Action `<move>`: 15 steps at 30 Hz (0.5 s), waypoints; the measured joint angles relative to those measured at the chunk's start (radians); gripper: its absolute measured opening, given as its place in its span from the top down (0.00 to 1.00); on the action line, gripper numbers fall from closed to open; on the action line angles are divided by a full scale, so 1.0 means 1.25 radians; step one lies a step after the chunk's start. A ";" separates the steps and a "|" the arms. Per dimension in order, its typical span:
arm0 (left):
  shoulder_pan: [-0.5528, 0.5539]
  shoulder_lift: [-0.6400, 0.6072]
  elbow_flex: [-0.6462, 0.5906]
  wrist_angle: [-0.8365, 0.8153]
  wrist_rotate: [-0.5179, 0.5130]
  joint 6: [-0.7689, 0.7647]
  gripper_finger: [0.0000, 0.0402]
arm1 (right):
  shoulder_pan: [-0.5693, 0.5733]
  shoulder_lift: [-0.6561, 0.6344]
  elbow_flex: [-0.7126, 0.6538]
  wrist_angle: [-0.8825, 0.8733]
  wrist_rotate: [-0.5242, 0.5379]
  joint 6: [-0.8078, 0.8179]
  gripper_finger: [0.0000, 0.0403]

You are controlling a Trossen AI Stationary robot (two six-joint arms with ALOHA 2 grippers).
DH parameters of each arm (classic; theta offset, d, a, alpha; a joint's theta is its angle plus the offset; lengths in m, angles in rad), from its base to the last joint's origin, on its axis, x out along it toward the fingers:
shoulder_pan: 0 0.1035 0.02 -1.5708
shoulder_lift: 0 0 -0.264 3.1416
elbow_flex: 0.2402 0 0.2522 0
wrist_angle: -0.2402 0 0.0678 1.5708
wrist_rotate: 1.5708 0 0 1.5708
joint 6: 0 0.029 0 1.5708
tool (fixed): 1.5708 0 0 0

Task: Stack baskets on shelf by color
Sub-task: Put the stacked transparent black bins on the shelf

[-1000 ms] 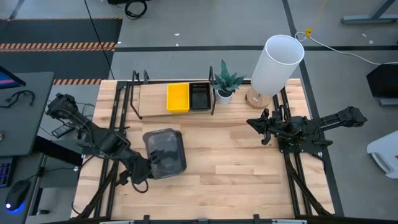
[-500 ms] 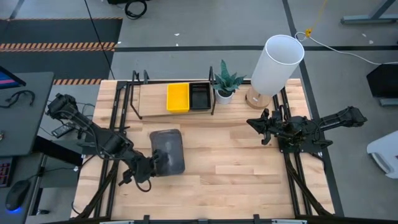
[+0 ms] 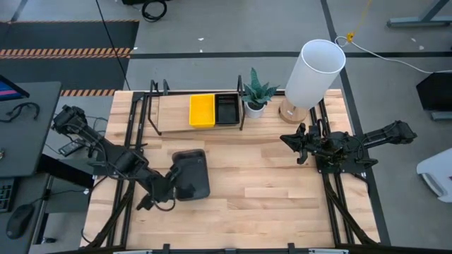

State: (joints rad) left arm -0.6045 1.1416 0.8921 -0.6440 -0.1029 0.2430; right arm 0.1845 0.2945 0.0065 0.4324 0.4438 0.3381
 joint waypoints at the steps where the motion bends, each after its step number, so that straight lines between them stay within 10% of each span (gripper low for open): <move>1: 0.002 0.000 0.000 0.012 -0.011 -0.042 0.54 | 0.000 0.000 0.000 0.000 0.000 0.000 0.95; 15: 0.019 0.152 0.016 0.108 -0.104 -0.519 0.44 | 0.000 0.000 0.000 0.000 0.000 0.000 0.95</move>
State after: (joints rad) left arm -0.5808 1.3316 0.9126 -0.5089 -0.2324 -0.4062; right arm 0.1845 0.2943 0.0063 0.4320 0.4438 0.3379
